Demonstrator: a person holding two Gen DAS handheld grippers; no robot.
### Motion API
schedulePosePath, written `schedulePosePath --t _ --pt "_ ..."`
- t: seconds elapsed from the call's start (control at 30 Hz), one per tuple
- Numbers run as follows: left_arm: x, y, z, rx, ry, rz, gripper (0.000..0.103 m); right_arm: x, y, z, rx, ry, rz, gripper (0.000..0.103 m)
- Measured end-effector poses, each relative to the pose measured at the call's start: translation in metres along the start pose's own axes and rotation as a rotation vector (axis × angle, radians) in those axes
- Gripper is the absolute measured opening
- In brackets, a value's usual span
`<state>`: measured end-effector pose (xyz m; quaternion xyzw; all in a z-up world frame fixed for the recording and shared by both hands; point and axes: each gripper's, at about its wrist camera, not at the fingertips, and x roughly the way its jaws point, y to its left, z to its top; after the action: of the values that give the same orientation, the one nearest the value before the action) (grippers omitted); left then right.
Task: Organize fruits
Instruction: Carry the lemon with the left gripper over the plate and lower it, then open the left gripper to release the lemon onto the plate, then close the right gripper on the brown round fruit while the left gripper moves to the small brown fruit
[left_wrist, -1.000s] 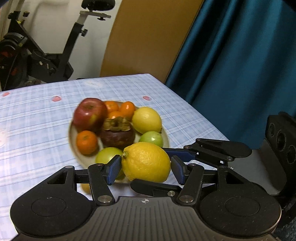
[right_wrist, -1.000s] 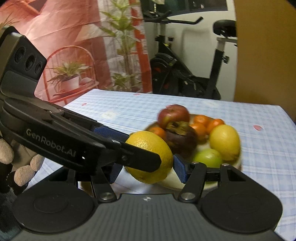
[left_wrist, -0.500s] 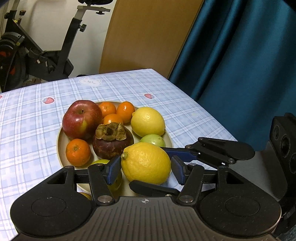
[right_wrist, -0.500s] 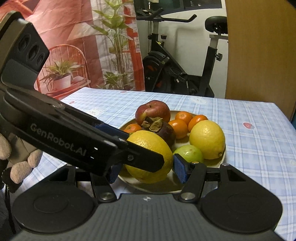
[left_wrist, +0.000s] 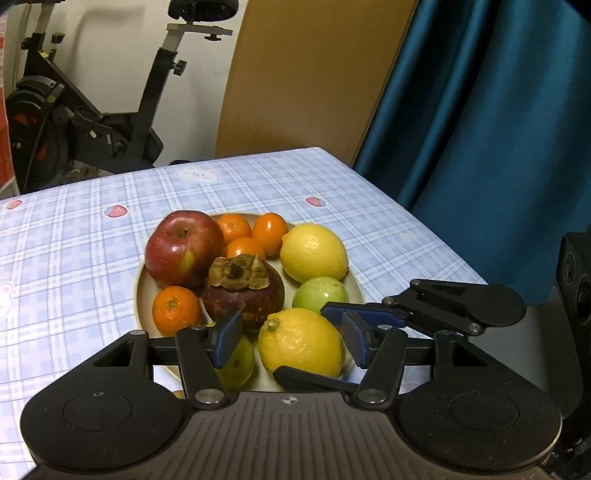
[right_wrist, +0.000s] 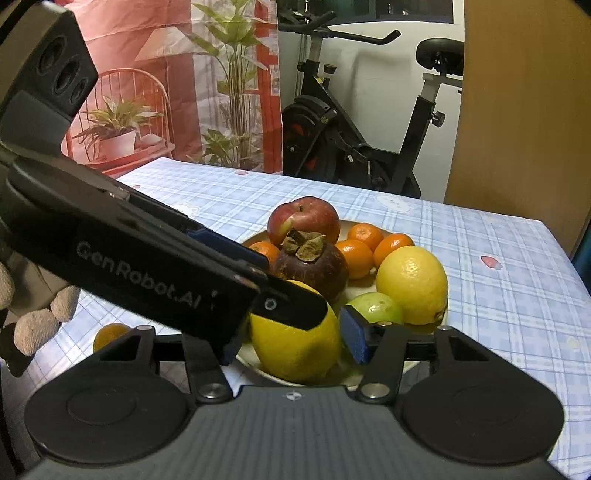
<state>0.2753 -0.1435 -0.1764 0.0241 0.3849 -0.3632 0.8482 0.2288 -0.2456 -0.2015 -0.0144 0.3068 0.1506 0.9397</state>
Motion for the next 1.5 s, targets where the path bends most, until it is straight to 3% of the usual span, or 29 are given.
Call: schedulePosePath --t 0.4,0.6,0.87,1.17,1.5 --pt "-0.026 0.004 -0.004 0.0 -0.034 0.048 0.062 -0.011 0.003 0.004 0.025 -0.013 -0.01 0.057" --pt "-0.057 0.012 -0.013 -0.065 -0.089 0.114 0.062 -0.023 0.009 0.003 0.057 -0.04 -0.002 0.057" --pt "-0.096 0.02 -0.03 -0.063 -0.122 0.231 0.062 -0.034 0.028 -0.001 0.082 -0.057 0.027 0.057" --pt "-0.119 0.029 -0.055 -0.084 -0.133 0.291 0.062 -0.032 0.05 -0.012 0.095 -0.024 0.079 0.057" --pt "-0.129 0.047 -0.068 -0.168 -0.153 0.338 0.062 -0.011 0.091 -0.011 -0.021 0.017 0.165 0.057"
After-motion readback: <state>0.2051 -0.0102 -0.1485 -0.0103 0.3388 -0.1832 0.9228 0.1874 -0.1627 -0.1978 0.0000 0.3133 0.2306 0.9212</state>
